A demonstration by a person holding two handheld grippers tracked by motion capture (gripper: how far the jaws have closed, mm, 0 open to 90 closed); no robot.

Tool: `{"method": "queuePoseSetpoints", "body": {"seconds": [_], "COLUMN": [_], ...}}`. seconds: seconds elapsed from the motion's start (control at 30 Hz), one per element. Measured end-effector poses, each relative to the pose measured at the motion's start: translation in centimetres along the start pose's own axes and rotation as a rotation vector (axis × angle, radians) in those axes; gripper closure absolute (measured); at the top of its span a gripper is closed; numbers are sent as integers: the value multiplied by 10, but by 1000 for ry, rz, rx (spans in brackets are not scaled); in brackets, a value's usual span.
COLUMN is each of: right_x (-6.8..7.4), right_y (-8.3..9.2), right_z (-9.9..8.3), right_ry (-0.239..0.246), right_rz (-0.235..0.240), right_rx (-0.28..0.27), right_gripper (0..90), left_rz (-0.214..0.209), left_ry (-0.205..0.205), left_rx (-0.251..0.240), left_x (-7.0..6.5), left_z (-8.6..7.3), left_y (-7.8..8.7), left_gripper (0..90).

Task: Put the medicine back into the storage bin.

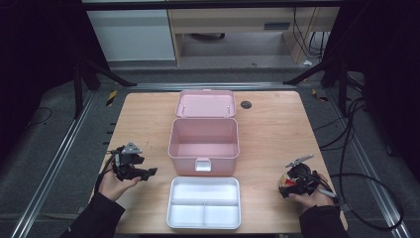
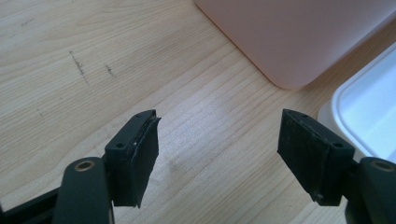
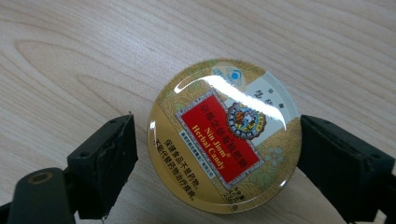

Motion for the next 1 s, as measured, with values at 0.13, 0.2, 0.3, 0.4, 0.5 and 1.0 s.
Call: {"method": "queuePoseSetpoints", "body": {"seconds": [0.13,0.2,0.3,0.4,0.5,1.0], "right_x": [-2,-4,-4,-4,-4,0], "right_y": [-3,-3,-4,-6,-6,14], "right_z": [-3,-3,-3,-3,-3,11], "right_ry": [7,-6,-13,-11,-2,35], "right_rz": [-3,1,8,6,4,11], "right_rx": [22,18,22,37,45,11], "right_gripper": [174,193,194,195,202,205], "left_rz": [1,-3,-5,-5,-7,-6], "left_ry": [-16,-20,-20,-21,-21,-20], "left_rx": [5,7,17,23,20,29], "left_x": [-3,-4,-4,-4,-4,-4], "left_z": [1,1,-1,-2,-1,-3], "left_y": [0,-1,-3,-4,-3,-4], "left_gripper": [289,290,291,293,296,300]}}
Point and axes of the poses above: each handheld gripper's, and its own axes: y roughly backward along the jaws, z roughly out of its top, x roughly to its left, the point moved 8 cm from there along -y, roughly forward along the jaws, and after that the axes turned 5 degrees about z, right-handed, at the moved point
